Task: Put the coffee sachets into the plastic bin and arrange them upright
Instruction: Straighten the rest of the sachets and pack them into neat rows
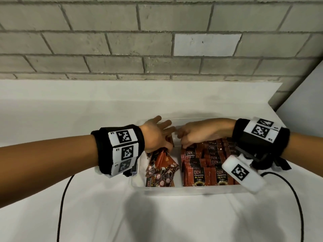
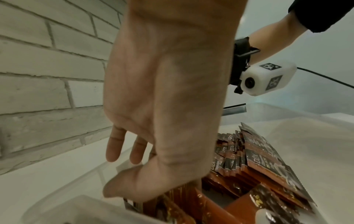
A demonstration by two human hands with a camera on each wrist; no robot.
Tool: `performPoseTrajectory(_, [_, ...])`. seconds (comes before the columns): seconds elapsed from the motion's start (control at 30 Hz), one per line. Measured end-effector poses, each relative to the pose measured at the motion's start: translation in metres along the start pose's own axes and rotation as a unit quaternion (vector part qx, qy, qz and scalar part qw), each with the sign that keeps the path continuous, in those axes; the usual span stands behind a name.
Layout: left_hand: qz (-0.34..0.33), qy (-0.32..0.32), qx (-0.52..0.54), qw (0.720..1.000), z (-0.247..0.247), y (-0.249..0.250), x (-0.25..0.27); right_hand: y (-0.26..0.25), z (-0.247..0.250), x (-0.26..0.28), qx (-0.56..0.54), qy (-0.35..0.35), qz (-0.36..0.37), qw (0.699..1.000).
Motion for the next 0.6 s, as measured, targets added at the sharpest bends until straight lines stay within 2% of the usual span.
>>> performPoseTrajectory(0.07, [0.001,0.003,0.030,1.000,-0.001,-0.003,0.005,-0.006,-0.007,-0.004,-0.081,-0.041,0.008,0.996])
performPoseTrajectory(0.2, [-0.014,0.007,0.004,1.000,-0.003,-0.005,0.010,-0.022,-0.016,-0.014,-0.171,-0.102,0.043,0.979])
performPoseTrajectory(0.27, [-0.023,-0.018,0.047,0.998,-0.007,-0.009,0.009,-0.026,-0.019,-0.018,-0.211,-0.106,0.045,0.971])
performPoseTrajectory(0.37, [-0.049,-0.072,0.176,0.981,-0.014,-0.024,0.019,-0.034,-0.020,-0.027,-0.322,-0.101,0.091,0.937])
performPoseTrajectory(0.4, [-0.059,-0.067,0.231,0.969,-0.015,-0.031,0.024,-0.037,-0.019,-0.027,-0.351,-0.100,0.103,0.925])
performPoseTrajectory(0.47, [-0.064,-0.017,0.327,0.943,-0.015,-0.048,0.037,-0.044,-0.019,-0.027,-0.378,-0.089,0.111,0.915])
performPoseTrajectory(0.6, [-0.022,0.072,0.430,0.899,-0.025,-0.067,0.053,-0.050,-0.022,-0.028,-0.360,-0.033,0.066,0.930])
Point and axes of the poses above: each hand's wrist, its own x-axis away from the middle knuckle, its own z-axis out of the back of the hand, y = z × x, the point moved 6 cm from there along -x, towards the middle knuckle, and after that the axes turned 15 degrees about -y, right-handed, at the moved point
